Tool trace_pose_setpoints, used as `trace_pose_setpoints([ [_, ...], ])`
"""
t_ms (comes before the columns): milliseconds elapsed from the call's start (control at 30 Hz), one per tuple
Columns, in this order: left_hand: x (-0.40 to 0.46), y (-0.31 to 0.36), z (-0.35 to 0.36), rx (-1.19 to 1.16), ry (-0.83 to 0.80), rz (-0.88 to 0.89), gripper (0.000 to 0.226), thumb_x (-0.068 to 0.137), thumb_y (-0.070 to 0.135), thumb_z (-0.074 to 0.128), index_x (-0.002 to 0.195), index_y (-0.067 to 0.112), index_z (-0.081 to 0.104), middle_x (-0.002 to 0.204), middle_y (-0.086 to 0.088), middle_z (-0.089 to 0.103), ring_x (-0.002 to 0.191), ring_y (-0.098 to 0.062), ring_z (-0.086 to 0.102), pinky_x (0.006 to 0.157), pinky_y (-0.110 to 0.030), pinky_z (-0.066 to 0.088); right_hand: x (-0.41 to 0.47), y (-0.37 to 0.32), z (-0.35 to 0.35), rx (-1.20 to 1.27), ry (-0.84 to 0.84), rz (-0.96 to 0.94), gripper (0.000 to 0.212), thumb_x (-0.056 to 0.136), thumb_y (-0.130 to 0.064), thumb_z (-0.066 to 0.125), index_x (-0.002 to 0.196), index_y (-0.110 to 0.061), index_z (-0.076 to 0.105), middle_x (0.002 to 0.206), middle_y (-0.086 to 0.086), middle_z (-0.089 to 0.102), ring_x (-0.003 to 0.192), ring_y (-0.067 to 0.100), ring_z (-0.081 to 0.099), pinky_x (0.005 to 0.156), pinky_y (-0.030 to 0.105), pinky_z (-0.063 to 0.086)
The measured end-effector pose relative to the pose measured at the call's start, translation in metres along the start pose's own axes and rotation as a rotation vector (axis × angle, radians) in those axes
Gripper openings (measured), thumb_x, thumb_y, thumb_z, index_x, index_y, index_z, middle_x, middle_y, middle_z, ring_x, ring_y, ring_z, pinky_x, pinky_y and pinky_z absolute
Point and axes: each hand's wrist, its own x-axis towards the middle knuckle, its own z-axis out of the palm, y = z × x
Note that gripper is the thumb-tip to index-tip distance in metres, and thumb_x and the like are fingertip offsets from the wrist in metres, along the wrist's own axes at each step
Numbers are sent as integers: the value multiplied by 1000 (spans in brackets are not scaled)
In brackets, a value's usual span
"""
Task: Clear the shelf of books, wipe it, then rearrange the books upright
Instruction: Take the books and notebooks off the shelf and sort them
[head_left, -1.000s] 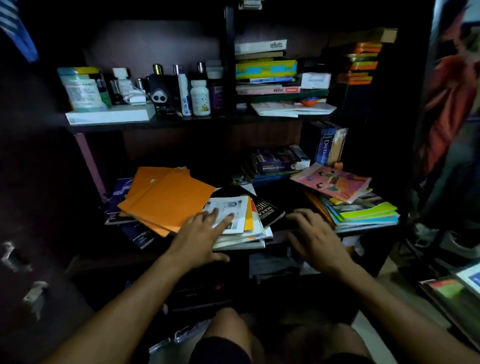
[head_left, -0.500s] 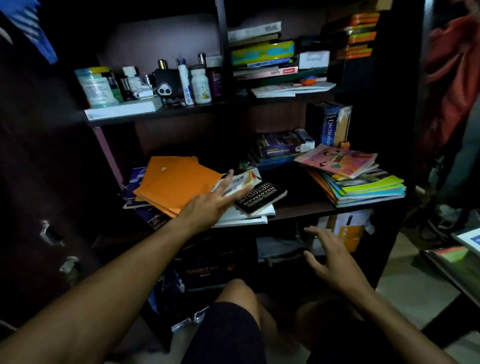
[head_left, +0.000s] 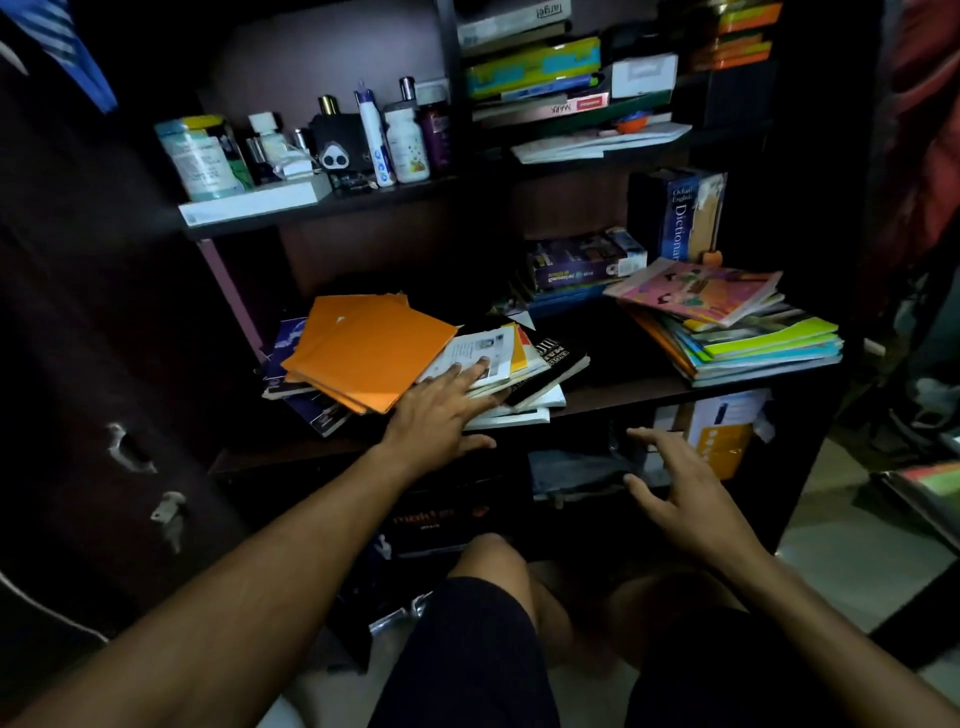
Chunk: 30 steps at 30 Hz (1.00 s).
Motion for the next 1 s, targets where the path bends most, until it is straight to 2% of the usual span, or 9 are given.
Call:
trace_pose_setpoints([
  [133,2,-7,-9,-43,-3,-1,63,86,75,54,144,52,45,166,18,16,141,-16,42,76,-29,42,-5,-5,1,-8,-20,3,50,93,-24,69,139,-25,50,136,-6,51,125,8,47,94,23,36],
  [267,18,-42,-31,-101,-18,44,52,95,61,53,144,59,37,162,17,27,110,-17,60,60,-24,36,-11,-5,-3,-34,-49,-1,51,94,-27,68,141,-27,47,137,-9,48,124,3,43,94,23,36],
  [367,26,-64,-45,-199,112,-65,48,101,40,56,145,53,42,152,11,42,106,-23,62,68,-29,48,-9,-1,-4,-32,-54,-1,52,94,-28,68,141,-29,47,139,-8,49,128,9,46,96,26,39],
  [433,27,-68,-49,-255,74,-32,54,101,38,55,147,56,35,154,8,39,111,-22,59,75,-34,54,-6,0,-3,-38,-57,-2,52,94,-28,68,141,-30,47,139,-8,49,129,11,47,96,26,40],
  [533,21,-63,-44,-122,-134,191,66,94,60,56,150,60,20,167,7,16,134,-20,45,93,-36,51,-4,1,1,-67,-80,-15,53,94,-29,68,142,-30,46,139,-7,51,129,12,47,96,25,39],
  [633,14,-58,-30,-79,-132,211,80,87,71,58,151,60,13,169,11,5,145,-21,34,99,-35,45,-5,3,7,-73,-109,-49,54,93,-32,67,143,-31,45,139,-8,52,129,12,48,101,29,42],
  [767,26,-60,-34,-194,-181,184,89,82,66,68,150,64,11,168,10,11,145,-22,33,92,-32,41,-7,3,10,-79,-126,-63,56,93,-34,66,144,-31,44,139,-10,51,129,11,48,105,33,43],
  [867,40,-66,-41,-252,-265,239,81,89,52,70,151,59,19,167,3,18,145,-22,32,100,-32,37,-9,2,9,-78,-128,-54,56,94,-34,66,144,-32,43,139,-10,51,128,10,48,106,31,42],
  [1000,47,-80,-47,-271,-145,274,64,98,34,60,153,49,31,146,-5,47,122,-23,51,93,-32,41,-10,-3,6,-64,-118,-64,54,95,-33,66,144,-33,44,138,-11,51,127,8,48,101,25,40],
])
